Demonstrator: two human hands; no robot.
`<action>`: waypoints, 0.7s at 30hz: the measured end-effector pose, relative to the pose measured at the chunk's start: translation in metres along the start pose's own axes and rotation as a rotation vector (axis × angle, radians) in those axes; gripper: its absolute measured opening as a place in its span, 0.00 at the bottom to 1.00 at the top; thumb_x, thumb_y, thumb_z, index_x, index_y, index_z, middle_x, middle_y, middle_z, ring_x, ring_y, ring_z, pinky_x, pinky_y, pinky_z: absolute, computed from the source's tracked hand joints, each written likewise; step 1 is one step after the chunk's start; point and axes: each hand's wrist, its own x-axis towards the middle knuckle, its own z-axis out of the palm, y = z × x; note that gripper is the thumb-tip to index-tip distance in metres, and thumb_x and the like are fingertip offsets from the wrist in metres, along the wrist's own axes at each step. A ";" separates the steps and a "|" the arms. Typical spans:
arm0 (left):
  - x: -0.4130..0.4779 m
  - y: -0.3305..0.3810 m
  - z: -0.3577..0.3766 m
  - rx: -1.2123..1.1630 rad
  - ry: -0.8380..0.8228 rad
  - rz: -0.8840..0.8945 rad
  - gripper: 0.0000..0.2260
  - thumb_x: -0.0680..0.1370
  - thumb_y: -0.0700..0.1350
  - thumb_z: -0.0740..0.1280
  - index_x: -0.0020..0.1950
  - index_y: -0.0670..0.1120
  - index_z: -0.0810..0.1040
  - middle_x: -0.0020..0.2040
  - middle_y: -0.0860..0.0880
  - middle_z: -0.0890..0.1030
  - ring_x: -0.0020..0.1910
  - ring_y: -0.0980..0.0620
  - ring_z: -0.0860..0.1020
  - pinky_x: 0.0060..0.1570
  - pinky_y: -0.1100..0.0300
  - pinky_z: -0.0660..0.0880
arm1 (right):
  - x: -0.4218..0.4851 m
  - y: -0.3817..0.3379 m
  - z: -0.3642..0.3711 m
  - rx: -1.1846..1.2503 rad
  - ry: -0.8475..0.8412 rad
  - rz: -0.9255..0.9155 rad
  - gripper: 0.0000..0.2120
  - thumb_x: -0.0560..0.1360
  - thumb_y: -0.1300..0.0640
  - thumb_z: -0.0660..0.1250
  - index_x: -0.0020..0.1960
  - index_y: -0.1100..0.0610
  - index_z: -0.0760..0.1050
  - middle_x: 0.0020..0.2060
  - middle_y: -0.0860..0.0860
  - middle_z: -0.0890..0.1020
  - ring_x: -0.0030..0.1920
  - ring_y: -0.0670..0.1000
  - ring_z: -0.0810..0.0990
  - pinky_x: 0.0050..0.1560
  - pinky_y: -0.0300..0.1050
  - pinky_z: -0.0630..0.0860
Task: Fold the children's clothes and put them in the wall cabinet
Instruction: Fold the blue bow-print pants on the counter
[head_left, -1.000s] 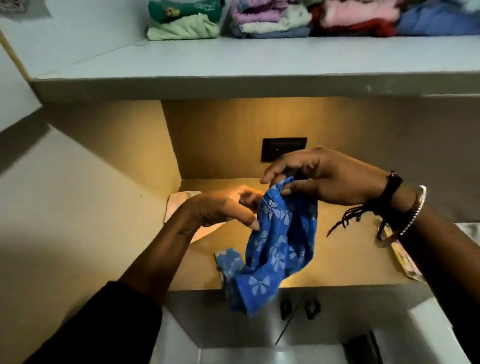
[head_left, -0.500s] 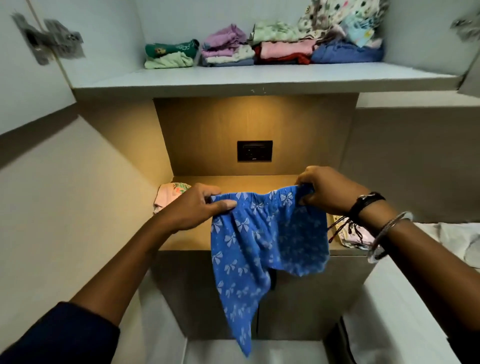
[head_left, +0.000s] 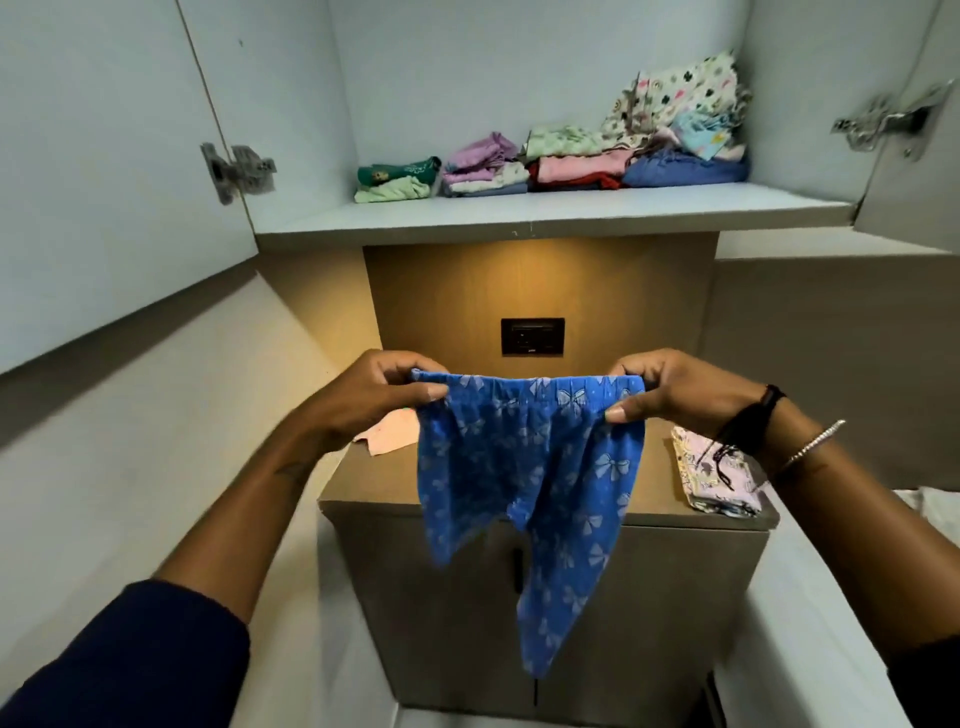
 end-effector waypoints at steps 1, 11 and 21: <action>-0.006 0.007 -0.007 -0.043 -0.090 0.011 0.07 0.77 0.41 0.68 0.46 0.51 0.85 0.43 0.53 0.85 0.44 0.55 0.82 0.43 0.65 0.78 | -0.005 -0.002 -0.002 0.053 -0.039 -0.030 0.05 0.67 0.62 0.73 0.42 0.57 0.79 0.44 0.55 0.86 0.49 0.56 0.84 0.47 0.45 0.81; 0.032 0.032 0.026 -0.225 -0.181 0.111 0.10 0.76 0.34 0.66 0.49 0.47 0.83 0.46 0.54 0.83 0.48 0.55 0.79 0.49 0.62 0.77 | 0.025 -0.037 0.035 0.154 0.018 -0.250 0.09 0.71 0.71 0.67 0.43 0.59 0.80 0.41 0.53 0.84 0.44 0.50 0.83 0.45 0.40 0.80; 0.069 -0.012 0.049 -0.558 -0.119 -0.084 0.22 0.69 0.39 0.74 0.62 0.48 0.76 0.55 0.45 0.80 0.52 0.48 0.80 0.50 0.55 0.80 | 0.070 -0.006 0.055 0.355 0.178 -0.188 0.12 0.68 0.73 0.69 0.41 0.57 0.78 0.41 0.51 0.83 0.45 0.50 0.83 0.45 0.41 0.80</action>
